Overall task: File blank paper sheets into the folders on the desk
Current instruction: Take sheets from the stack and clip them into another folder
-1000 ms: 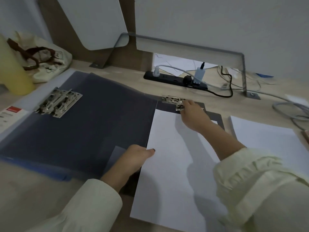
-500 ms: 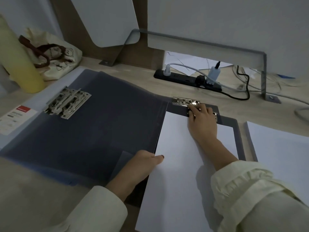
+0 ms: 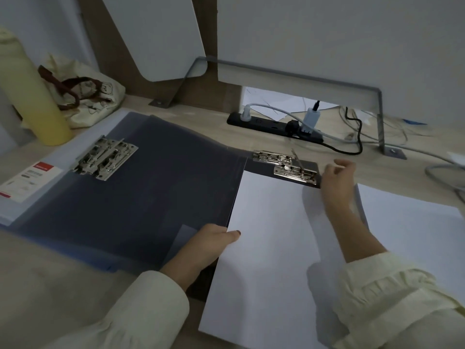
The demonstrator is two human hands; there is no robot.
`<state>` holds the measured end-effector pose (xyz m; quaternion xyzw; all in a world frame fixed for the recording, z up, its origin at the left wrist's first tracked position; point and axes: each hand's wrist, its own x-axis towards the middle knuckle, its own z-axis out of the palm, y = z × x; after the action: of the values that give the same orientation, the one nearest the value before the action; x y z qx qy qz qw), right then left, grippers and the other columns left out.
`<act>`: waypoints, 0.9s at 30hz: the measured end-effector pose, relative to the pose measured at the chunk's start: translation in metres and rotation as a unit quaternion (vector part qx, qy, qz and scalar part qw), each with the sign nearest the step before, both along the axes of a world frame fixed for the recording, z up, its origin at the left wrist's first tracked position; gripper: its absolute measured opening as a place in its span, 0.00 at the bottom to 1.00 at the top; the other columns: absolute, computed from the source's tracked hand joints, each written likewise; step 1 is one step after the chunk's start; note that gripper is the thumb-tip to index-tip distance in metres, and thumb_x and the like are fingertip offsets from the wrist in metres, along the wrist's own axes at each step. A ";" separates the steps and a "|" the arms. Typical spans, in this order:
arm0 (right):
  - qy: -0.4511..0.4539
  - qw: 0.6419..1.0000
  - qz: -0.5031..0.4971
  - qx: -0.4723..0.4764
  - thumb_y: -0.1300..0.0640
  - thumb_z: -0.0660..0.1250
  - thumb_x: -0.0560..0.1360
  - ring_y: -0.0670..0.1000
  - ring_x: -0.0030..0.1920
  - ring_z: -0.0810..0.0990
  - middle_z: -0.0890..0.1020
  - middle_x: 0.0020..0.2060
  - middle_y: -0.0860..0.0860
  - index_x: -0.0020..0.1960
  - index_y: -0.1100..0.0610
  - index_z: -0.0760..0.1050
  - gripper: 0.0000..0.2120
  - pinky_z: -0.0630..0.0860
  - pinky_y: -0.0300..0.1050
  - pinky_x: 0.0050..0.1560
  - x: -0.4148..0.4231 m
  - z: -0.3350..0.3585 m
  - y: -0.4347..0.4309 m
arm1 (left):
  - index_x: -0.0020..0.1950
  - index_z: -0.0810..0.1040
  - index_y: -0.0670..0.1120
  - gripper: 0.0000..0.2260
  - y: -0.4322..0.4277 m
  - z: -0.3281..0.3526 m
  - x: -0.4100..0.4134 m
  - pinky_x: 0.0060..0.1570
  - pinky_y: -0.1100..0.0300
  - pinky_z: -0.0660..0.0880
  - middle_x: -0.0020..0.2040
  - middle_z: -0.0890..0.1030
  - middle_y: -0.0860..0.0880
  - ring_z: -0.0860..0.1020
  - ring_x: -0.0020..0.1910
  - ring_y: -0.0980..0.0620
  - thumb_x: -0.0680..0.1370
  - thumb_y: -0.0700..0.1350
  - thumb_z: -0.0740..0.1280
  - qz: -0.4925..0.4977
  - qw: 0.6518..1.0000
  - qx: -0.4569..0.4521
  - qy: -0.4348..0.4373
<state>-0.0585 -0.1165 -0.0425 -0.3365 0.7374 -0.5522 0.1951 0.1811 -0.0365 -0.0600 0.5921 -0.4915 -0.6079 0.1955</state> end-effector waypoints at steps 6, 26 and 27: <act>0.169 0.970 0.130 0.117 0.61 0.58 0.76 0.56 0.55 0.75 0.76 0.58 0.55 0.62 0.57 0.73 0.15 0.70 0.46 0.52 -0.028 0.007 0.044 | 0.53 0.78 0.37 0.10 0.006 0.010 -0.001 0.39 0.62 0.71 0.46 0.79 0.45 0.76 0.42 0.50 0.78 0.43 0.62 0.012 0.999 -0.028 0.010; 0.219 0.927 0.135 0.273 0.54 0.55 0.77 0.63 0.59 0.70 0.71 0.59 0.64 0.63 0.61 0.69 0.18 0.68 0.52 0.56 -0.030 -0.003 0.056 | 0.53 0.78 0.40 0.09 0.018 0.015 0.001 0.44 0.61 0.73 0.53 0.82 0.41 0.79 0.45 0.49 0.79 0.42 0.62 0.046 0.996 -0.064 0.045; 0.186 0.937 0.135 0.264 0.53 0.55 0.77 0.61 0.54 0.72 0.73 0.55 0.63 0.57 0.61 0.71 0.15 0.68 0.49 0.51 -0.030 -0.001 0.062 | 0.53 0.79 0.40 0.09 0.019 0.016 0.002 0.46 0.60 0.73 0.53 0.82 0.41 0.79 0.46 0.48 0.79 0.42 0.62 0.052 0.995 -0.065 0.054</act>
<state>-0.0888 -0.0548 -0.0440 -0.4659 0.8275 -0.2335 0.2091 0.1834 -0.0174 -0.0445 0.5693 -0.4869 -0.5951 0.2910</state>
